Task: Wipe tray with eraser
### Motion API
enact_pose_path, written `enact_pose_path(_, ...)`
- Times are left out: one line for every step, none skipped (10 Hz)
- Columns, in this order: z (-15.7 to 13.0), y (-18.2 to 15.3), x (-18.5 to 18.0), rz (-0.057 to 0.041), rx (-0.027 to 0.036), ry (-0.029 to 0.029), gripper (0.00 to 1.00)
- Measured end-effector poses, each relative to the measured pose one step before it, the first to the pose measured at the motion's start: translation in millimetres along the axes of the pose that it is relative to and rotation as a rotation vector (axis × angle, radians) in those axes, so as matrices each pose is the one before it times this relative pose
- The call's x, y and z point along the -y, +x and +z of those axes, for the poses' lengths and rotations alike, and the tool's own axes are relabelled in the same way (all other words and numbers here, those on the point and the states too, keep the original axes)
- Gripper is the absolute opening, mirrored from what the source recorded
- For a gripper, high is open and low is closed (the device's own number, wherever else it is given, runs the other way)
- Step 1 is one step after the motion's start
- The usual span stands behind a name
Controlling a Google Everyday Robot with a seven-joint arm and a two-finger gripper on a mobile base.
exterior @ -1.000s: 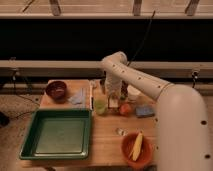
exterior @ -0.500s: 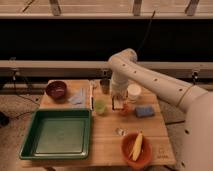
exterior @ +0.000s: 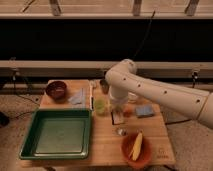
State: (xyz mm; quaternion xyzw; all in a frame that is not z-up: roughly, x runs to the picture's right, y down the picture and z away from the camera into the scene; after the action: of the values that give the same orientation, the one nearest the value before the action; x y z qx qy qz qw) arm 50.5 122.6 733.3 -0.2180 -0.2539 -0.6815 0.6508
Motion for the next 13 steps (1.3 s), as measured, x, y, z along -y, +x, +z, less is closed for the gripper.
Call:
enact_pose_path(0.34, -17.25, 20.77, -0.03841, 0.00748, -0.00851, 0.00)
enact_pose_path(0.59, -6.27, 15.18, -0.02407, 0.00416, -0.00350, 0.00)
enact_pose_path(-0.29, -5.15, 21.36, -0.03358, 0.00082, -0.00240, 0.00)
enact_pose_path(-2.00, -4.45, 19.90, -0.03418, -0.00048, -0.00044, 0.00)
enact_pose_path(-2.96, -3.39, 15.49, -0.03260, -0.00134, -0.00591, 0.00)
enact_pose_path(-1.89, -2.57, 13.91, -0.02882, 0.00452, -0.00332, 0.00)
enact_pose_path(1.57, 0.04, 11.50, -0.02143, 0.00891, 0.00134, 0.00)
enact_pose_path(3.72, -1.23, 13.67, -0.02025, 0.02103, 0.01152, 0.00)
enact_pose_path(0.14, -1.48, 3.20, -0.00227, 0.00772, 0.00730, 0.00)
enact_pose_path(0.03, 0.02, -1.90, 0.00156, -0.00046, -0.00312, 0.00)
enact_pose_path(0.16, 0.28, -1.67, 0.00016, -0.00098, -0.00448, 0.00)
enact_pose_path(-0.10, 0.45, 1.14, -0.00202, -0.00111, 0.00066, 0.00)
enact_pose_path(-0.09, 0.69, 1.36, -0.00079, -0.00241, 0.00367, 0.00)
